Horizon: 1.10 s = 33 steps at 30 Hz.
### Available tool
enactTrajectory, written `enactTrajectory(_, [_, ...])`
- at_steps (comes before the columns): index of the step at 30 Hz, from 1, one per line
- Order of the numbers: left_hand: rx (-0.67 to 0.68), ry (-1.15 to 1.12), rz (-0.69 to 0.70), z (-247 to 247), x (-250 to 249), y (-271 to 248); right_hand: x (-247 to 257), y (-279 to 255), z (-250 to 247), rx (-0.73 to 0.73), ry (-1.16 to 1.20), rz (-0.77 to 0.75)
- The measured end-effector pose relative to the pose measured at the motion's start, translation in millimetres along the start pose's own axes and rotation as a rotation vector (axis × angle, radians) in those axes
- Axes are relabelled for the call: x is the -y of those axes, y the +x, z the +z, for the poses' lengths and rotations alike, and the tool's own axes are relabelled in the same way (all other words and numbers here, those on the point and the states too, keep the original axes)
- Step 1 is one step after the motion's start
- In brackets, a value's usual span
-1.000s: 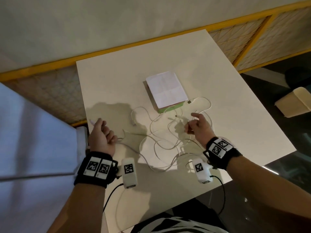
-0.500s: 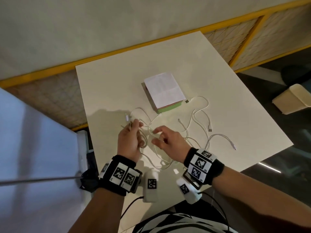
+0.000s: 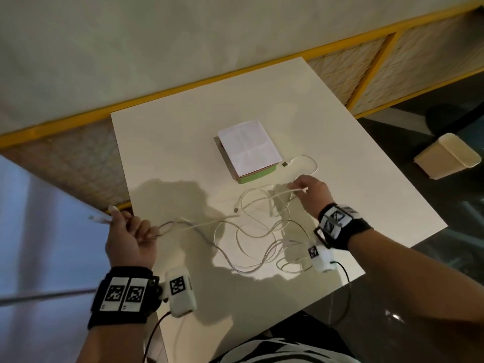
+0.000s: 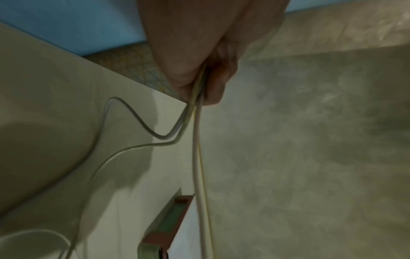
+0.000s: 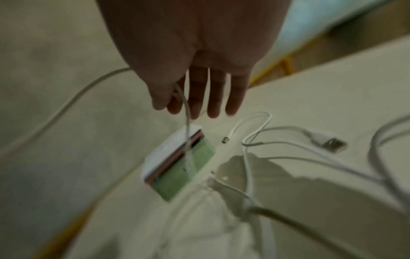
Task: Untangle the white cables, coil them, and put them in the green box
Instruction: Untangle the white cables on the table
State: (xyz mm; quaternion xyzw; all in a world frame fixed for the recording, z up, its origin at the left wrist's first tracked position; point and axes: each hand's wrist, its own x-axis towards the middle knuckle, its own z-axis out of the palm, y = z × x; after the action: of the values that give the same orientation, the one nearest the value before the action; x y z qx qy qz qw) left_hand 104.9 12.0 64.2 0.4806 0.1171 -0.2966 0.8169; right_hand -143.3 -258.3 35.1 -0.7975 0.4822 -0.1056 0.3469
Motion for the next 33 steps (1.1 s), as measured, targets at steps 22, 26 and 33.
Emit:
enactTrajectory(22, [-0.260, -0.149, 0.014, -42, -2, 33, -48, -10, -96, 0.213, -0.486, 0.080])
enactTrajectory(26, [-0.239, -0.054, -0.029, -51, 11, 29, -89, -48, -46, 0.465, -0.433, 0.183])
enactTrajectory(33, [-0.222, -0.004, -0.060, -56, 13, 20, -96, -41, -18, 0.375, -0.255, 0.165])
